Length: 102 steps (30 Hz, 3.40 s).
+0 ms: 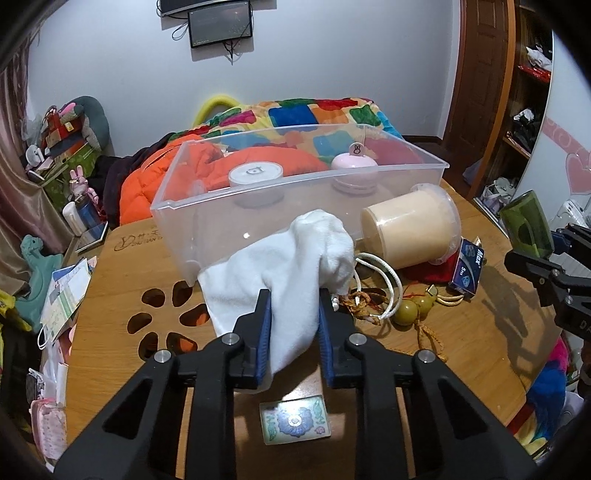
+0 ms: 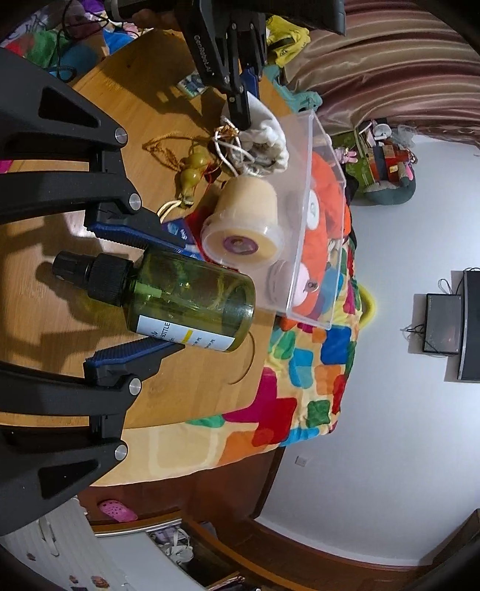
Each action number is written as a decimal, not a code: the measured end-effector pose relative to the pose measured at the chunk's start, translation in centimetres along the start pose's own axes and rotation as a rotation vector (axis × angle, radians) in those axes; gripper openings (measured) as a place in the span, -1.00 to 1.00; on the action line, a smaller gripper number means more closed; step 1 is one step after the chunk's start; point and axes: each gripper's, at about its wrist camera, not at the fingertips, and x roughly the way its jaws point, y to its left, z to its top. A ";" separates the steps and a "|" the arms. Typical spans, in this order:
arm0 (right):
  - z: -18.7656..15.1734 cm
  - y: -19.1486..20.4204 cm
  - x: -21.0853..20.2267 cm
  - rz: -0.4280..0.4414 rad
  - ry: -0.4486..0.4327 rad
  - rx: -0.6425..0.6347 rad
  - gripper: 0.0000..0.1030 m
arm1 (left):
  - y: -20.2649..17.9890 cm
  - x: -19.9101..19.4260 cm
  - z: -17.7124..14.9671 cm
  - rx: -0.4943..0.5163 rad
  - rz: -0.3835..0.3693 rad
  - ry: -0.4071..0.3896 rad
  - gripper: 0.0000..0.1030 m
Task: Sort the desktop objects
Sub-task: 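Grasp the white drawstring bag with the left tool, then lift the white bag with left tool while right tool carries the green bottle toward the box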
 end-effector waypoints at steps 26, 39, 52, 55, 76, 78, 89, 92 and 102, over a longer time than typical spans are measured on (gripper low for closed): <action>3.6 3.3 -1.3 0.029 -0.088 -0.084 -0.19 | 1.1 -2.9 1.0 0.011 0.005 -0.081 -0.93; 4.7 4.6 -1.8 0.044 -0.117 -0.110 -0.19 | 2.3 -4.7 1.4 0.007 -0.004 -0.102 -0.82; 3.1 3.2 0.2 0.074 -0.050 -0.053 -0.19 | -0.1 -0.1 -0.4 0.091 -0.006 0.048 0.58; 2.8 2.9 0.6 0.082 -0.042 -0.047 -0.19 | 0.2 1.6 -0.2 0.076 0.020 0.098 0.65; 1.5 3.1 1.3 0.110 -0.012 -0.054 -0.19 | 1.3 4.7 1.3 0.027 0.015 0.146 0.36; 1.4 3.3 1.2 0.112 -0.013 -0.051 -0.19 | 1.3 4.7 1.4 0.026 0.014 0.143 0.33; 1.5 3.7 0.4 0.112 -0.024 -0.056 -0.19 | 1.1 2.9 0.6 0.054 0.032 0.082 -0.10; 1.7 3.8 0.2 0.111 -0.029 -0.061 -0.19 | 1.6 2.6 0.5 0.031 0.022 0.079 -0.12; 3.6 4.3 0.1 0.108 -0.050 -0.083 -0.19 | 2.3 0.5 0.4 0.027 0.061 0.024 -0.13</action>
